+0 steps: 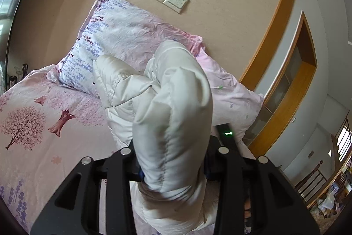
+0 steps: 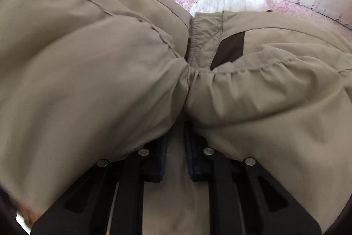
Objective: Fold large clothes
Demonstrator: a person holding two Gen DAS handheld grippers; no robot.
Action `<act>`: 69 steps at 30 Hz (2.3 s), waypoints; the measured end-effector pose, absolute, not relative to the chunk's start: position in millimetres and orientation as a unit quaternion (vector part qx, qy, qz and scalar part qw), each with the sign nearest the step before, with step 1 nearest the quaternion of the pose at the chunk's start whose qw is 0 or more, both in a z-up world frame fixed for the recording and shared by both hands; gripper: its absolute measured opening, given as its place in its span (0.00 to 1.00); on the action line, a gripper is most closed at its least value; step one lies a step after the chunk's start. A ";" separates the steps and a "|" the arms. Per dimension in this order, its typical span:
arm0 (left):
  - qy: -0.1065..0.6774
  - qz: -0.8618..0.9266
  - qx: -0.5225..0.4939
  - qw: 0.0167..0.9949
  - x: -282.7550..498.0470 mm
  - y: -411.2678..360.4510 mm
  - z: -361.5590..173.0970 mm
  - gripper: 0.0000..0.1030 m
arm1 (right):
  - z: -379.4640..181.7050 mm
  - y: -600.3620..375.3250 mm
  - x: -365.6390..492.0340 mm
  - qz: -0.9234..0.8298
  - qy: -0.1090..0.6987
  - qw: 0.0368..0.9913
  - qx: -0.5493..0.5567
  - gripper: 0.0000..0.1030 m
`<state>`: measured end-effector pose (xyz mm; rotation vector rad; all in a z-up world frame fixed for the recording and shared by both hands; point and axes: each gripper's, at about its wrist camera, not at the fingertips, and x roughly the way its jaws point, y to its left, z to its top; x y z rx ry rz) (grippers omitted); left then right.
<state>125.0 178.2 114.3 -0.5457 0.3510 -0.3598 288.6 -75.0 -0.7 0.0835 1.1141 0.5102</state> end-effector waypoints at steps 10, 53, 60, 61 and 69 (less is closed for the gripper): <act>0.163 -0.195 -0.234 0.938 124.8 148.9 125.9 0.39 | -3.3 -109.7 280.2 0.212 0.501 0.839 0.013 0.16; 0.137 -0.315 -0.141 0.929 136.0 -19.0 139.5 0.44 | 32.0 -294.2 237.0 0.152 0.387 0.900 0.129 0.21; 0.143 -0.341 -0.111 0.922 140.9 -57.1 135.4 0.43 | -7.3 -290.3 261.0 0.146 0.448 0.874 0.122 0.21; 0.146 -0.346 -0.102 0.921 141.5 -64.8 133.3 0.43 | -8.4 -288.6 261.8 0.148 0.448 0.873 0.122 0.21; 0.171 -0.371 -0.021 0.913 148.2 -114.1 102.4 0.43 | -11.6 -302.3 263.0 0.179 0.432 0.874 0.136 0.20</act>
